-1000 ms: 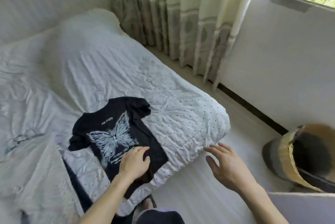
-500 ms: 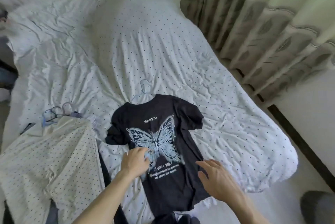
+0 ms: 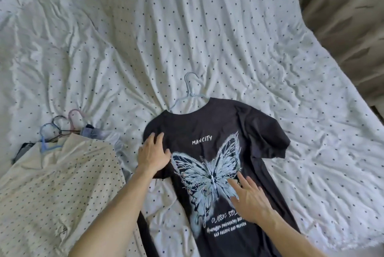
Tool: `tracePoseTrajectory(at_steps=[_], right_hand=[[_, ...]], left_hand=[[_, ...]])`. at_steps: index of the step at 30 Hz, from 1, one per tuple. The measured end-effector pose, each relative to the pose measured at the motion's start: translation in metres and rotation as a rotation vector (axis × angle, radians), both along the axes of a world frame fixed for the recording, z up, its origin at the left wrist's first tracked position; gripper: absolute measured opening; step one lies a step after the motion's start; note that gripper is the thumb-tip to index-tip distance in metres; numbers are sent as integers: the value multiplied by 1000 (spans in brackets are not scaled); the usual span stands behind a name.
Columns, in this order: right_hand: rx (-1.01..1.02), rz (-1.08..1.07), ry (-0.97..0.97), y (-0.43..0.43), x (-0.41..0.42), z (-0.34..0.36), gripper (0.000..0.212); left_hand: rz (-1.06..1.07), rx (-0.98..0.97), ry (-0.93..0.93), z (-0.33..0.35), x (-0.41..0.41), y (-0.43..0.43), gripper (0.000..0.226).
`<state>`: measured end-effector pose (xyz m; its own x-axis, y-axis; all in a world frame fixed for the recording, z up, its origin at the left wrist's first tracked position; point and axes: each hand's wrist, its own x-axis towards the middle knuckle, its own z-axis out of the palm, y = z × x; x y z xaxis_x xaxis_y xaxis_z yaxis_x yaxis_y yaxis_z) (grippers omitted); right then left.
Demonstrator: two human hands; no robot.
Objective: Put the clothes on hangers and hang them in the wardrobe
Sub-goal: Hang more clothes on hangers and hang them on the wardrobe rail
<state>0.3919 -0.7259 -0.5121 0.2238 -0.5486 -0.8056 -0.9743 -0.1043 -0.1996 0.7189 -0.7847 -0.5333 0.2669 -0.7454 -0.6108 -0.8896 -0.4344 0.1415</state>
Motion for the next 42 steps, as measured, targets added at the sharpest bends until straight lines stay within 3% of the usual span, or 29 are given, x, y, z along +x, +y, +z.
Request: tracePoseTrajectory(at_steps=[3, 7, 12, 15, 18, 23, 29, 33, 42], right_hand=[[52, 4, 27, -1, 9, -23, 61], [102, -20, 47, 8, 9, -37, 65], [138, -41, 23, 3, 0, -44, 59], [190, -114, -31, -7, 1, -40, 52], [252, -328, -45, -21, 4, -16, 49], [149, -670, -274, -25, 1, 49, 44], [-23, -1078, -598, -16, -36, 151, 19], [-170, -1297, -805, 1, -87, 225, 27], [-383, -1380, -992, 108, -228, 351, 33]], left_hand=[[149, -52, 42, -26, 24, -36, 71], [366, -30, 240, -52, 45, -71, 72], [299, -73, 205, -52, 37, -78, 44], [335, -157, 203, -32, 16, -72, 52], [391, -192, 244, -4, -13, -61, 57], [318, -338, 203, 61, -61, -20, 49], [64, -427, 254, 144, -146, 16, 52], [-86, -487, 308, 206, -216, 36, 54], [-372, -682, 459, 339, -375, 124, 63]])
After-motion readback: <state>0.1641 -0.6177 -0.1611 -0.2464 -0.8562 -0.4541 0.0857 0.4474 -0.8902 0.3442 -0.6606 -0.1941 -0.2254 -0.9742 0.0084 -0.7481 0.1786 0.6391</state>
